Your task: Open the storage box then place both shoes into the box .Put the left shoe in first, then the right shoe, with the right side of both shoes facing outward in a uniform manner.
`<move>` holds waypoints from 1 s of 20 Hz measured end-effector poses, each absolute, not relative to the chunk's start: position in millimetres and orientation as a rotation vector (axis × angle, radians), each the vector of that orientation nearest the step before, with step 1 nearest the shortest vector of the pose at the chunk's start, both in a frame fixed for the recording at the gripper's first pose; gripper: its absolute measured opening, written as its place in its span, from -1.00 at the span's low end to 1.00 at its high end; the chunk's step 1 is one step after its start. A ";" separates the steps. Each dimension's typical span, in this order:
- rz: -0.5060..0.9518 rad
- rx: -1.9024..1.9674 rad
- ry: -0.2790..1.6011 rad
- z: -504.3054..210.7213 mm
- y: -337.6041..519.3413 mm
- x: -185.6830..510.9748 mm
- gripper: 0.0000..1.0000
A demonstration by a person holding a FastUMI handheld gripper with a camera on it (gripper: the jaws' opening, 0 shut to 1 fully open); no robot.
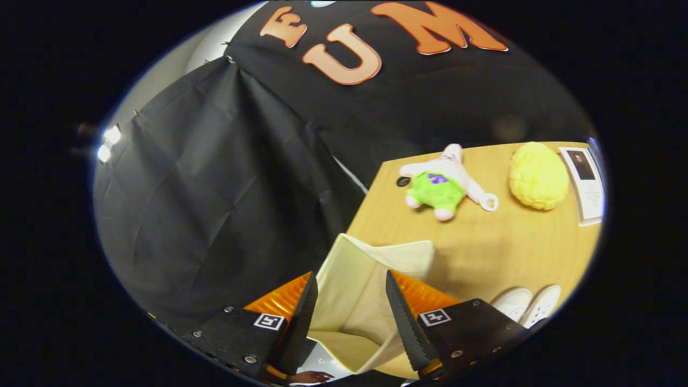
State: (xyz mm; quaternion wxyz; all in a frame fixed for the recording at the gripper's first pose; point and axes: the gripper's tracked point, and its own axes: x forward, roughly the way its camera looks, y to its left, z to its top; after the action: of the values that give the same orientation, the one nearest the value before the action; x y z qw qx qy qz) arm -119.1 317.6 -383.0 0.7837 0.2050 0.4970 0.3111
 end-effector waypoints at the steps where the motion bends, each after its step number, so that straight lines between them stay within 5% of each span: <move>1: 0.641 0.413 1.084 -394.5 299.0 -123.6 0.58; 11: 0.404 0.154 1.317 -514.5 164.5 -215.2 0.69; 20: 0.340 0.027 1.395 -573.4 130.7 -248.3 0.32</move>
State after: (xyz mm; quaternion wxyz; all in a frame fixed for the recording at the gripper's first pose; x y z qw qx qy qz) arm -248.3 130.7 -573.4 0.7531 0.0126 0.6391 0.1556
